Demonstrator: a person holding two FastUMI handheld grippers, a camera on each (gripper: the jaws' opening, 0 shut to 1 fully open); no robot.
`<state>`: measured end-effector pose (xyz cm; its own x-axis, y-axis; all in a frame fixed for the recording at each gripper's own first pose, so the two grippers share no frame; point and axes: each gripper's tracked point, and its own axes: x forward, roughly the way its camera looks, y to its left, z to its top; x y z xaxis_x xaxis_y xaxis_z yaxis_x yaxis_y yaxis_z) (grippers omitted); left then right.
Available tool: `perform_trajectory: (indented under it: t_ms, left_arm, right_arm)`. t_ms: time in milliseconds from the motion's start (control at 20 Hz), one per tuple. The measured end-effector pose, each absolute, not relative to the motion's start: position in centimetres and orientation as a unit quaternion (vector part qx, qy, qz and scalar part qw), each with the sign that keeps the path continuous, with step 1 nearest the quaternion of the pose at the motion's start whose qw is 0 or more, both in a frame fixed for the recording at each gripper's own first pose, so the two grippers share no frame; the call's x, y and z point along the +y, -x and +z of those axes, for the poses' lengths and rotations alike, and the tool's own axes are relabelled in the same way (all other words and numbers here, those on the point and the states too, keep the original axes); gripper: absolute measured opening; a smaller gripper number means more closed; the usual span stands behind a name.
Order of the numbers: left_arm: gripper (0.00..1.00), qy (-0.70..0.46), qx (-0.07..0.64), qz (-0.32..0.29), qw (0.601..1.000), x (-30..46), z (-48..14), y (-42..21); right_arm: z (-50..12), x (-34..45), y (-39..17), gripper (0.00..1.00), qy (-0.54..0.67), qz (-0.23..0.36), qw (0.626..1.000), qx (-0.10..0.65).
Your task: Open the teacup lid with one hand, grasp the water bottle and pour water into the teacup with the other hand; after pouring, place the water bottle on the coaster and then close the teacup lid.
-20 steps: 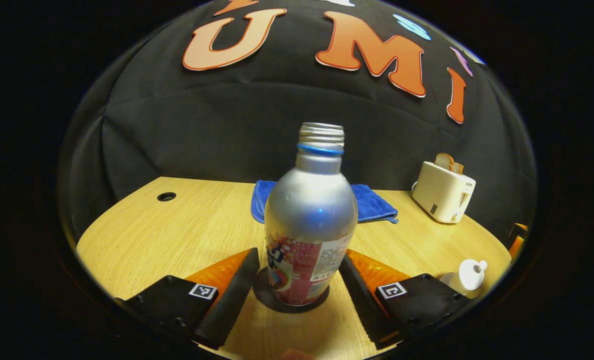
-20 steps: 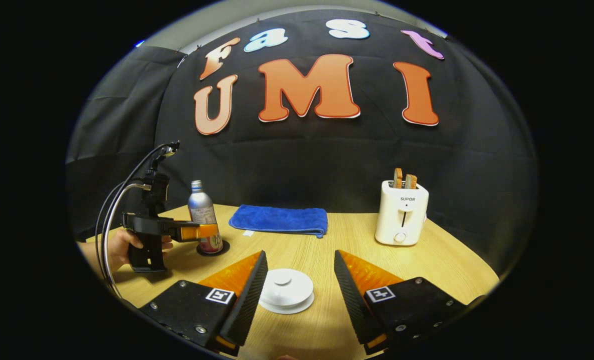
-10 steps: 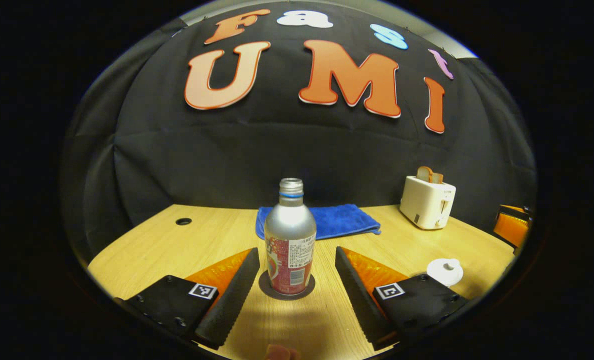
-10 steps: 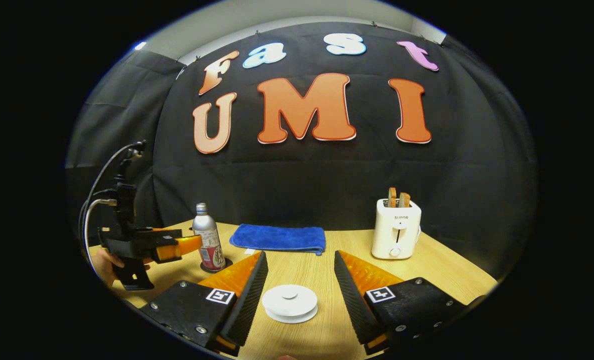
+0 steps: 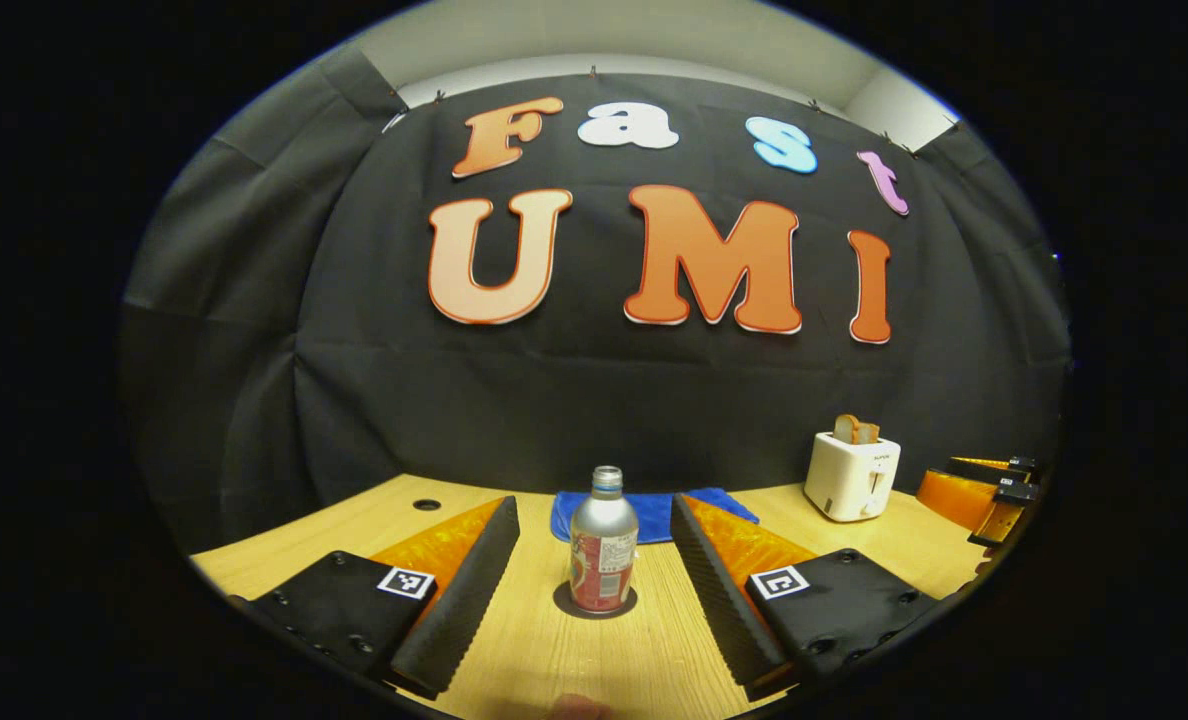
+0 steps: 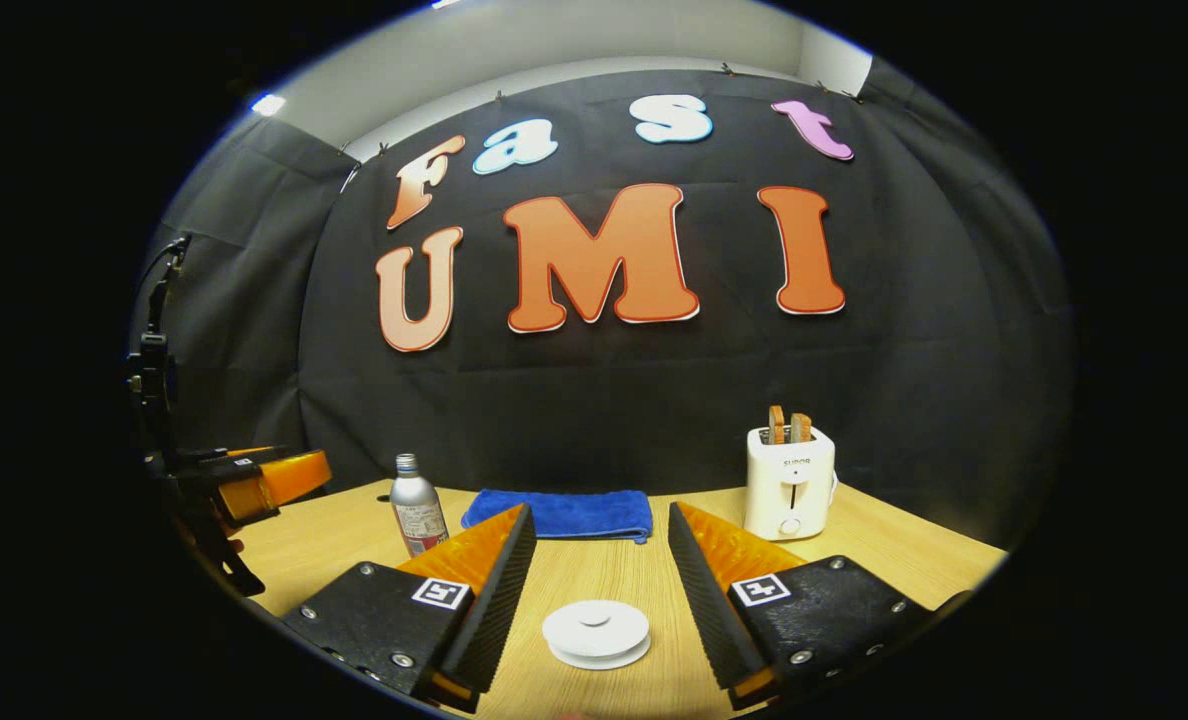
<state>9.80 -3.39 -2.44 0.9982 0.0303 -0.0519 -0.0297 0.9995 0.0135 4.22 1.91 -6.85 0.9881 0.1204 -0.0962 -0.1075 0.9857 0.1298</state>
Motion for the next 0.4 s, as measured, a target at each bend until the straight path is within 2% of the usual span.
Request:
perform_trajectory:
  t_ms: [300, 350, 400]
  left_arm:
    - [0.99, -0.026, -0.003, 0.014, 1.0, -3.7, -1.0, -8.4]
    - [1.0, -0.026, -0.002, 0.012, 1.0, -3.8, -1.1, -8.4]
    - [0.99, -0.025, 0.001, 0.012, 1.0, -3.9, -1.3, -8.3]
  right_arm:
    - [-6.2, 1.9, -3.4, 0.81, -0.06, 0.053, 0.996, 0.05]
    - [-5.9, 1.8, -3.2, 0.76, -0.055, 0.051, 0.996, 0.048]
    - [-5.6, 1.7, -3.1, 0.81, -0.051, 0.049, 0.996, 0.045]
